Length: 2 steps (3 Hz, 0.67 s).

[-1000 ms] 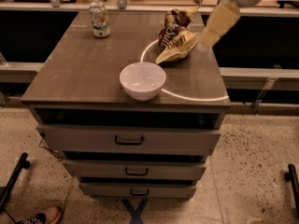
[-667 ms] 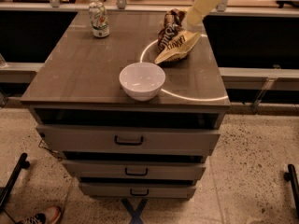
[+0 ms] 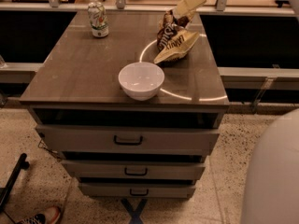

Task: Pick brown chip bag

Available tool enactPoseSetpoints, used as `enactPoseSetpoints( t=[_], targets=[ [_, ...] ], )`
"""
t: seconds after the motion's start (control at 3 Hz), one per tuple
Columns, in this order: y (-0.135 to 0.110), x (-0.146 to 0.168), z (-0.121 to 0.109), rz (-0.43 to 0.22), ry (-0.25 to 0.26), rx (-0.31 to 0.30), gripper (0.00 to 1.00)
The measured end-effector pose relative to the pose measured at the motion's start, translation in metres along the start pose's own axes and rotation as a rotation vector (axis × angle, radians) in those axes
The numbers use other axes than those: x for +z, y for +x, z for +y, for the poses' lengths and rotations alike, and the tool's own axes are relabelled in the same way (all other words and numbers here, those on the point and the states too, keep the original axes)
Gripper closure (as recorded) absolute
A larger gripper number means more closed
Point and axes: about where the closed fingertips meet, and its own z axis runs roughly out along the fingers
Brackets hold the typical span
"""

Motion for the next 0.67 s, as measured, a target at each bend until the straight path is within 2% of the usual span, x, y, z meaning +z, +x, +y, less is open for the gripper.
enactPoseSetpoints(
  t=[0.33,0.67],
  targets=[
    [0.002,0.043,-0.002,0.012,0.005,0.099,0.00],
    [0.009,0.068,0.005,0.051,-0.003,0.118,0.00]
  ],
)
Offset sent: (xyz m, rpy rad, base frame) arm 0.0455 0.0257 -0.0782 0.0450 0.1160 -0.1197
